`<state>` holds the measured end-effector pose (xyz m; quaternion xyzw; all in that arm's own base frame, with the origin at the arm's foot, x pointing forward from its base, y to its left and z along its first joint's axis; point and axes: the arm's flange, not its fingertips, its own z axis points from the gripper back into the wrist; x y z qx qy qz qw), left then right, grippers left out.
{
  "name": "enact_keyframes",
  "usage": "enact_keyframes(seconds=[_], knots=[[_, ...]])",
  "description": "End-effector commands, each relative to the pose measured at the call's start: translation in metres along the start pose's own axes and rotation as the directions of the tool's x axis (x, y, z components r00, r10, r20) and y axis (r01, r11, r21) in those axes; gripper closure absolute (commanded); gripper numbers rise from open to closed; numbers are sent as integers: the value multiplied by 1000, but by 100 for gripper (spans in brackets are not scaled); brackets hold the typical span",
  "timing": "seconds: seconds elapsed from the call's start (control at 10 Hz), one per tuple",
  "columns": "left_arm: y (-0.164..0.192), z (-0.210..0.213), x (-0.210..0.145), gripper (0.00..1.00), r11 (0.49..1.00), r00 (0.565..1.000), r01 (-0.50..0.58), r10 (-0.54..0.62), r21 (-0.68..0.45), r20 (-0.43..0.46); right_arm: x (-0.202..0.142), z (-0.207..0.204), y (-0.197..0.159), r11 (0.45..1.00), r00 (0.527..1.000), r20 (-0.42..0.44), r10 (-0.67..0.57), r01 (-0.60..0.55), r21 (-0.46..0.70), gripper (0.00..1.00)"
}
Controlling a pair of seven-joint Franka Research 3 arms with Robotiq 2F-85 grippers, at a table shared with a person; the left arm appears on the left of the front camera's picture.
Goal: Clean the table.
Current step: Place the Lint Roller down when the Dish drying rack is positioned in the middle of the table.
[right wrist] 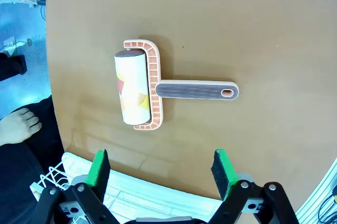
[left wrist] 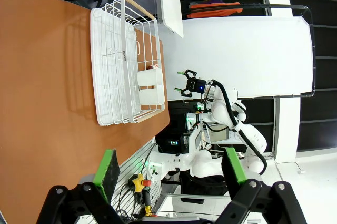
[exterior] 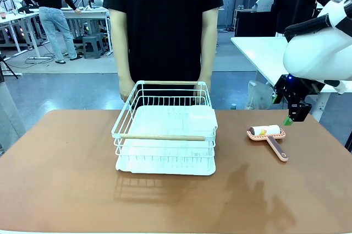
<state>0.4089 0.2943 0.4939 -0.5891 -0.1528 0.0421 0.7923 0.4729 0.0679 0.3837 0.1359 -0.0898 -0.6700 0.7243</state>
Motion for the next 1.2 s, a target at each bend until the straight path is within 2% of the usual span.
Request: enact_keyframes(seconds=[0.0, 1.1], knots=[[-2, 2, -2, 0, 1000, 1000, 8, -8, -27, 6, -1, 0, 1, 1000, 1000, 0, 1, -1, 9, 0], [-2, 2, -2, 0, 1000, 1000, 8, -8, -27, 6, -1, 0, 1, 1000, 1000, 0, 1, -1, 9, 0]])
